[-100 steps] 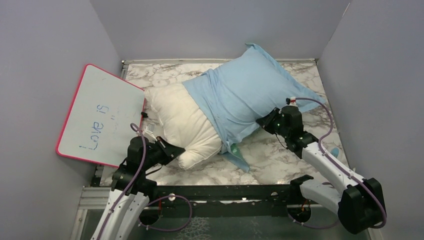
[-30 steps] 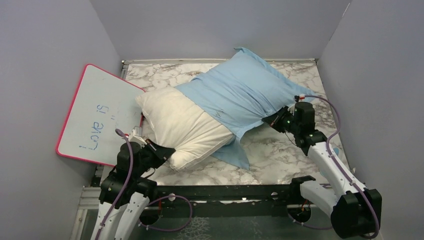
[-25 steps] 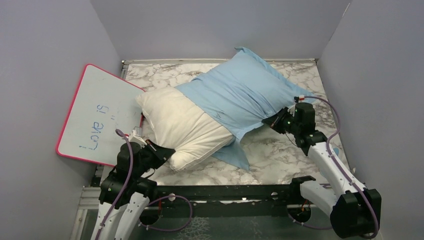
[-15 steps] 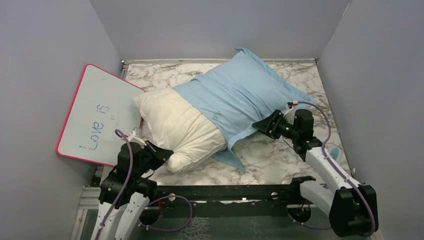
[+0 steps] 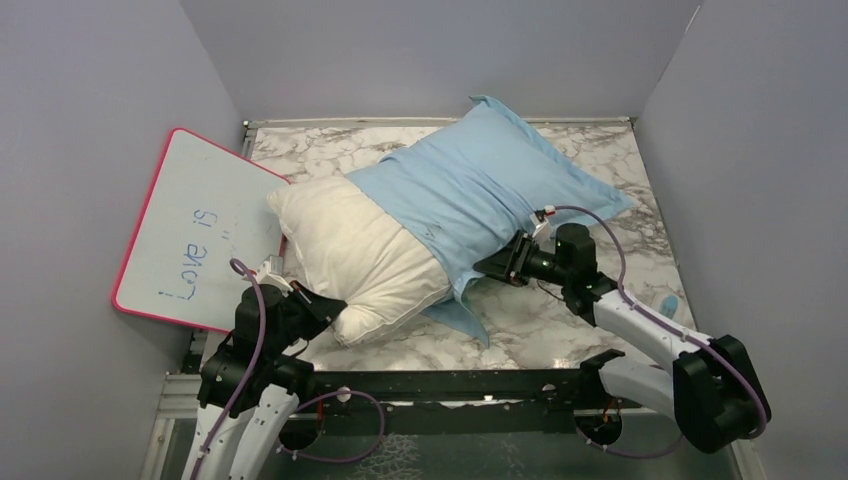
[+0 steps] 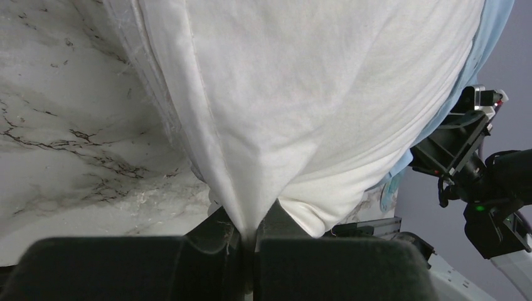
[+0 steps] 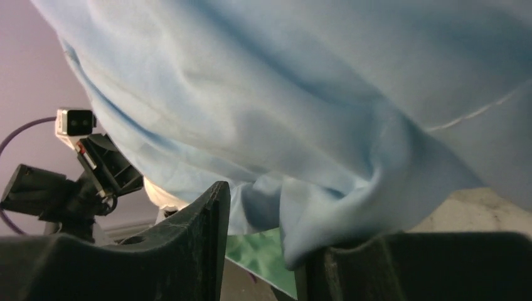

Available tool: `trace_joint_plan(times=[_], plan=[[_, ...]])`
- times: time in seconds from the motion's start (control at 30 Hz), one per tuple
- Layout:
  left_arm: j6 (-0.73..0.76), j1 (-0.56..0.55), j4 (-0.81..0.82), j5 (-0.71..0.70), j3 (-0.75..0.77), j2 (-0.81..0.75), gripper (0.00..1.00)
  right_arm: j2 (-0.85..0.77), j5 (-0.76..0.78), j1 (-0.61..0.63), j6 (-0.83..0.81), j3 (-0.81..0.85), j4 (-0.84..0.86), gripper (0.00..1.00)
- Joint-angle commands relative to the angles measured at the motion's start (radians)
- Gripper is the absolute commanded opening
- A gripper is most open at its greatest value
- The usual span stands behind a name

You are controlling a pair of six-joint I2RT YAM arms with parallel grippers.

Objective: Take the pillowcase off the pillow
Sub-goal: Remove the pillow from the pillowcase.

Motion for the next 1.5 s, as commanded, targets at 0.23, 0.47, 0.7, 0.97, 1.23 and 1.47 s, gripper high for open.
trace_joint_plan(times=[0.23,0.47,0.7,0.97,1.23,1.47], plan=[[0.025,0.009,-0.004,-0.108,0.068,-0.008,0.00,-0.133,0.539,0.003,-0.155,0.157,-0.407,0.01],[0.060,0.007,-0.110,-0.261,0.165,-0.002,0.00,-0.077,0.621,-0.239,-0.321,0.252,-0.540,0.00],[0.049,0.003,-0.098,-0.213,0.138,-0.027,0.00,-0.080,0.343,-0.282,-0.312,0.186,-0.453,0.01],[0.066,0.003,-0.038,-0.139,0.089,-0.017,0.00,-0.202,0.304,-0.282,-0.389,0.299,-0.562,0.34],[0.066,0.003,-0.014,-0.124,0.065,-0.024,0.00,-0.181,0.013,-0.280,-0.421,0.410,-0.475,0.56],[0.061,0.003,-0.015,-0.090,0.055,-0.049,0.00,0.052,0.027,-0.104,-0.481,0.626,-0.480,0.57]])
